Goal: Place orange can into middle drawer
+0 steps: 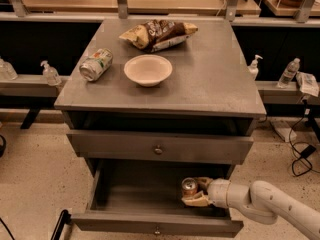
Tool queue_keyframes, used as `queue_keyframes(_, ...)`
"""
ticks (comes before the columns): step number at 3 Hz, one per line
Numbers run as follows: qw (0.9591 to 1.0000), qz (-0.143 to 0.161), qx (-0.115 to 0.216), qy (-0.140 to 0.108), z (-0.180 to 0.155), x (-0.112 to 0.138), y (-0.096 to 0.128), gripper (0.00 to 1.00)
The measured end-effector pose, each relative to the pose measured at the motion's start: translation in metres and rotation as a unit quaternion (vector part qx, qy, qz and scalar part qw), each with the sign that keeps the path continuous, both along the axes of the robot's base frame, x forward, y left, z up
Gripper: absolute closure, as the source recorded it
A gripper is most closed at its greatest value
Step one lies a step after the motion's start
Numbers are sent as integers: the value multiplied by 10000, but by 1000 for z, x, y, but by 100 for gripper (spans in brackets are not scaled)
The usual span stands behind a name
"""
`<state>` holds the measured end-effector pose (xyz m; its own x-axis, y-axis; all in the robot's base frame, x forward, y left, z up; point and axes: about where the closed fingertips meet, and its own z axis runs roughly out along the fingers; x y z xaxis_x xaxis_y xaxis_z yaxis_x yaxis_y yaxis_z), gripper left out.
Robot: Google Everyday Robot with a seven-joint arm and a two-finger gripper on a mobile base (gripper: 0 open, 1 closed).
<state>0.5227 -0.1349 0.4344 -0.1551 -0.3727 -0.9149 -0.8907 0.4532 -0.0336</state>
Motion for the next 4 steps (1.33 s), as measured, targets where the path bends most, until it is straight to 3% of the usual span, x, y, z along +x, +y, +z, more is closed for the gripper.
queue_keyframes(1,9993,85,-349,142,-10,-1,-1,97)
queue_keyframes(2,9984,109,-506,233,-15,-1,-3,74)
queue_keyframes(4,9984,150,-480,241,-16,-1,3,12)
